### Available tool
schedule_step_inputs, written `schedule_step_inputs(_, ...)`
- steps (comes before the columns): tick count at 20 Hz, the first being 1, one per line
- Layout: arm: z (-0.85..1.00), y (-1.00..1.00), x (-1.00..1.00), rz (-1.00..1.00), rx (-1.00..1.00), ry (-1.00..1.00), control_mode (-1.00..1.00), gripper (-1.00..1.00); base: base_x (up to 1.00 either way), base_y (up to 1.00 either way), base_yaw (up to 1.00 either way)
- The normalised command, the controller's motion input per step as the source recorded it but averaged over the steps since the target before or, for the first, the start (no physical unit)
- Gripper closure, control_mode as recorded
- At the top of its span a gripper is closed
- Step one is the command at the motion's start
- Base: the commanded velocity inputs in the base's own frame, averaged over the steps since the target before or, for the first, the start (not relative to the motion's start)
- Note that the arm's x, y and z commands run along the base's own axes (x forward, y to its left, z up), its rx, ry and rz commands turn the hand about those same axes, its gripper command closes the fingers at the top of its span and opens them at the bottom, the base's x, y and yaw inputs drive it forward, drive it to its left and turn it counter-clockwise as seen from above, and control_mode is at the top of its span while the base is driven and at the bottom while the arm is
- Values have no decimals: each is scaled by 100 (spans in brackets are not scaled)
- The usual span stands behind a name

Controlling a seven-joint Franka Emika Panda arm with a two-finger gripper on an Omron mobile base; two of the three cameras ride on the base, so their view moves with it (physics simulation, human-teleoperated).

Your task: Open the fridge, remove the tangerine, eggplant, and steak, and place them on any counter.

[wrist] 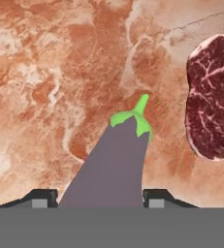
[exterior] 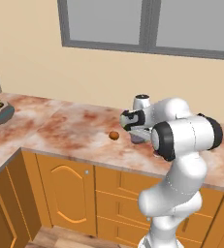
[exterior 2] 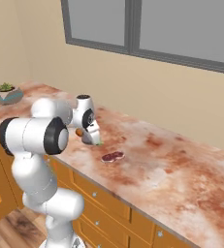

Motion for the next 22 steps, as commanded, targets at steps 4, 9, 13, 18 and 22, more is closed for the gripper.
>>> schedule_step_inputs(4,-71,0,92,-16,-7,-14,-100,100,0,0,0)
schedule_step_inputs(9,-35,-4,79,-15,-11,-14,-100,-100,0,0,0)
schedule_step_inputs(13,-10,-24,74,-13,-7,-3,-100,-100,0,0,0)
schedule_step_inputs(18,12,-24,17,-3,-1,-4,-100,-100,0,0,0)
schedule_step_inputs(22,50,-16,-2,0,0,0,-100,-100,0,0,0)
